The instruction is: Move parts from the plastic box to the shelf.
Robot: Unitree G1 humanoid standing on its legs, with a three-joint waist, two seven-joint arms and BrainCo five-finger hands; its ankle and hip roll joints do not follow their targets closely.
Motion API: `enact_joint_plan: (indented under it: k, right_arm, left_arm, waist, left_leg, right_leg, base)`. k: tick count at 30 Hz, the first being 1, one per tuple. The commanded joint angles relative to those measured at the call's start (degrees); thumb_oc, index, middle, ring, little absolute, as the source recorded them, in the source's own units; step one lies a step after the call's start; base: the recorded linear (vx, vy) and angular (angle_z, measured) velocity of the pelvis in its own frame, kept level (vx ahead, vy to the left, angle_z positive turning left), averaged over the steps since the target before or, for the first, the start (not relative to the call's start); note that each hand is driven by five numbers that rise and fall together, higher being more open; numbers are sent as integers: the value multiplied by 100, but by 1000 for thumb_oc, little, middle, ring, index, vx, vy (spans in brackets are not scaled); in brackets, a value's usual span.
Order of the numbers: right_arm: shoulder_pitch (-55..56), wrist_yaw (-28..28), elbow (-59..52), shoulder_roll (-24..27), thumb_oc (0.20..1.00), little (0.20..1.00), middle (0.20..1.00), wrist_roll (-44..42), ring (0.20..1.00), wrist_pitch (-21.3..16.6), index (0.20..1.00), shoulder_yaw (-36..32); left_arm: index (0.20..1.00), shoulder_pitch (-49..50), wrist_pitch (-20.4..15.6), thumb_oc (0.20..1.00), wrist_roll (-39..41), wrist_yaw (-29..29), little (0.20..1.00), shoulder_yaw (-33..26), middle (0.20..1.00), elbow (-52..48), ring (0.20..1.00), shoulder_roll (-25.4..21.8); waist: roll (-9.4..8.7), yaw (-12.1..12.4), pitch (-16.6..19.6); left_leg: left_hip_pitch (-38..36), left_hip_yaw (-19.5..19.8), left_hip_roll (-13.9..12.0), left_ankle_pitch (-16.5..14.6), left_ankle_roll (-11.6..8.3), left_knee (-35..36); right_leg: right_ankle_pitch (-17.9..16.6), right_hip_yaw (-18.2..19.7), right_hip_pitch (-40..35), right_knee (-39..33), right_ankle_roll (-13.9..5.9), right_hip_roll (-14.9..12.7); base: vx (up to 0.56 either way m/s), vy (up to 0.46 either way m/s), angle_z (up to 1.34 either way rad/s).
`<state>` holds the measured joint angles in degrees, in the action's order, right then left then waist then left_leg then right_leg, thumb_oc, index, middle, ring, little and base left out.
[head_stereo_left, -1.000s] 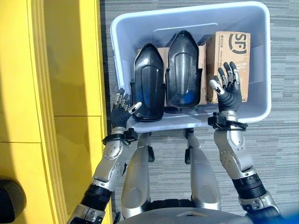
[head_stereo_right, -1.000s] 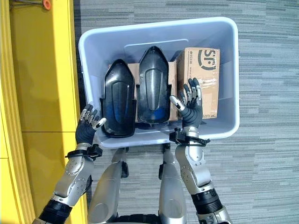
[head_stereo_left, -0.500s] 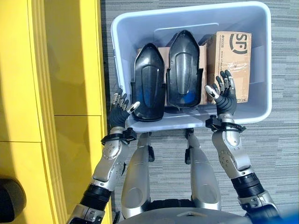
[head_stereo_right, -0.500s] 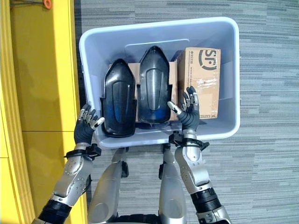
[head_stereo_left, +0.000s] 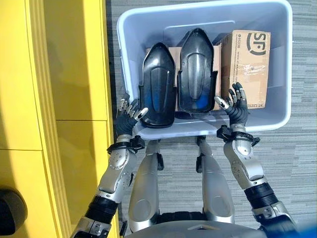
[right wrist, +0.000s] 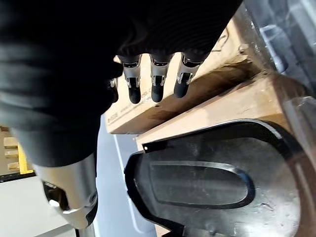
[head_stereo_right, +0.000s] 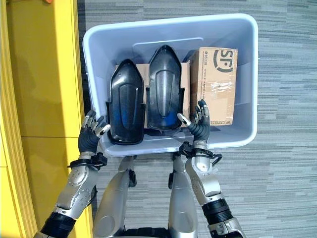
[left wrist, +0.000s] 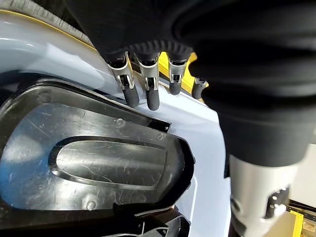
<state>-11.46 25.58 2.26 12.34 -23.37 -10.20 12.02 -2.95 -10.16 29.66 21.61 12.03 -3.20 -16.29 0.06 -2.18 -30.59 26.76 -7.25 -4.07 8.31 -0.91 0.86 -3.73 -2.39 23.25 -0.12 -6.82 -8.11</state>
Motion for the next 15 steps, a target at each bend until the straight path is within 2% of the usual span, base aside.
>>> enact_joint_plan:
  k: [1, 15]
  right_arm:
    - [-109, 129, -35, 29, 1000, 1000, 1000, 382, 1000, -51, 1000, -109]
    - [-519, 306, 631, 119, 1000, 1000, 1000, 810, 1000, 162, 1000, -95]
  left_arm:
    - [1000, 284, -295, 1000, -198, 36, 1000, -184, 1000, -328, 1000, -214]
    - [1000, 227, -344, 1000, -150, -9, 1000, -153, 1000, -245, 1000, -194]
  waist:
    - [-92, 110, 119]
    - [-54, 175, 81]
  left_leg:
    - [-60, 293, -256, -378, -331, -407]
    - [-4, 332, -246, -366, -326, -417]
  right_leg:
    - [-11, -261, 206, 419, -184, -326]
    - [6, -270, 248, 445, -183, -328]
  base:
    - [0, 0, 0]
    - [0, 0, 0]
